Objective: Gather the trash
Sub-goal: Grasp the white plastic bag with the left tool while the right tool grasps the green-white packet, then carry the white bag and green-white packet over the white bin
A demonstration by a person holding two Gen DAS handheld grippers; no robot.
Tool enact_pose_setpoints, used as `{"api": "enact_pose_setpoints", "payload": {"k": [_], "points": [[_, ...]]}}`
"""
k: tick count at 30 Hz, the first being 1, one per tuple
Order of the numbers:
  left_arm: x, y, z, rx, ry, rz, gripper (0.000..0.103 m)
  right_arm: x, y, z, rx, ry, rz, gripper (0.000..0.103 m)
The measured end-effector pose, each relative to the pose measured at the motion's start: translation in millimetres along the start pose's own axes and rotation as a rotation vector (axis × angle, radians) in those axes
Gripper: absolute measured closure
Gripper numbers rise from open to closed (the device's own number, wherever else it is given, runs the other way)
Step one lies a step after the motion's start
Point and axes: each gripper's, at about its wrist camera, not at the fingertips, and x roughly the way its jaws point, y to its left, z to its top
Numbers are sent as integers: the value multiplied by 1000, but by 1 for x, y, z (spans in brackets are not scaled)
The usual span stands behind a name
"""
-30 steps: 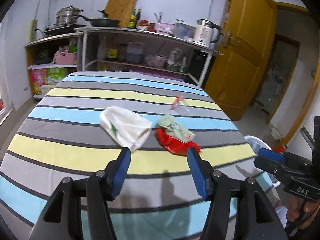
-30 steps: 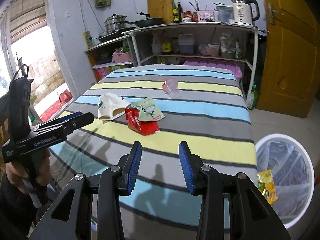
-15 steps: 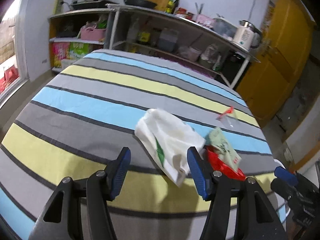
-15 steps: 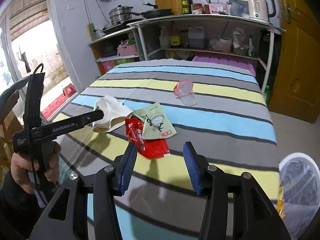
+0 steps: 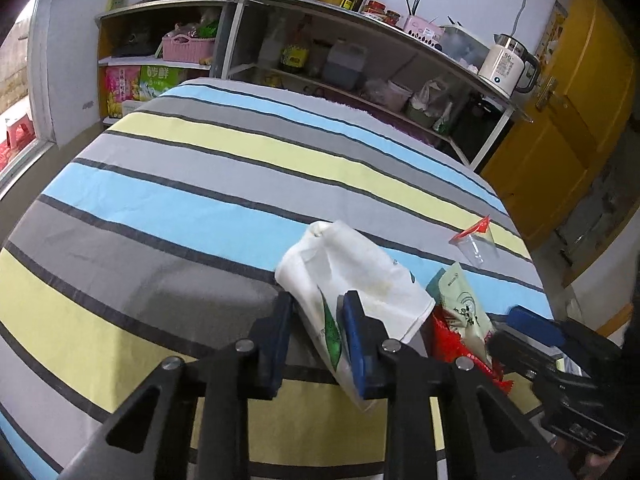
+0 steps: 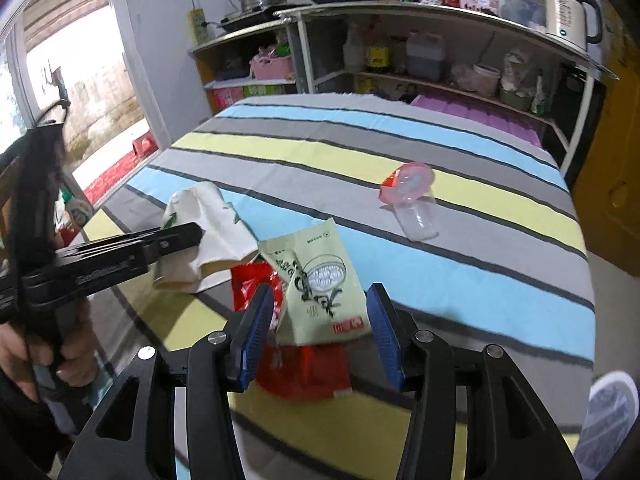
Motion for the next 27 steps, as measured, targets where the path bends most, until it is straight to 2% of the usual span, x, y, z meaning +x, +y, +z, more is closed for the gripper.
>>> {"api": "enact_pose_setpoints", "payload": {"k": [2,6,10,11,13,15,17,18,22,27], "points": [[-1,0,0,5,0,-11,77,7,0,2,-8,19,10,45],[-2,-2,0,16,-3,-29,78,19,-2,3,-32,62,3,45],[-4,-2,0,20,-9,-35,78,22,-6,4,-19,68,-15,45],[-5,-2,0,21,-10,-36,78,22,-7,6,-17,69,-24,51],[-5,-1,1,25,-12,-36,78,21,-7,5,-19,67,-41,54],[-6,-2,0,33,-16,-36,78,19,-6,5,-17,64,-35,67],[-9,-4,-1,43,-23,-38,79,17,-3,4,-20,59,-48,70],[-10,-5,-2,50,-28,-39,79,16,-3,4,-24,55,-49,74],[-19,-9,-5,72,-45,-47,81,9,-3,2,-15,42,-52,83],[-31,-14,-7,88,-64,-62,82,-2,-8,-5,10,25,-53,87]]}}
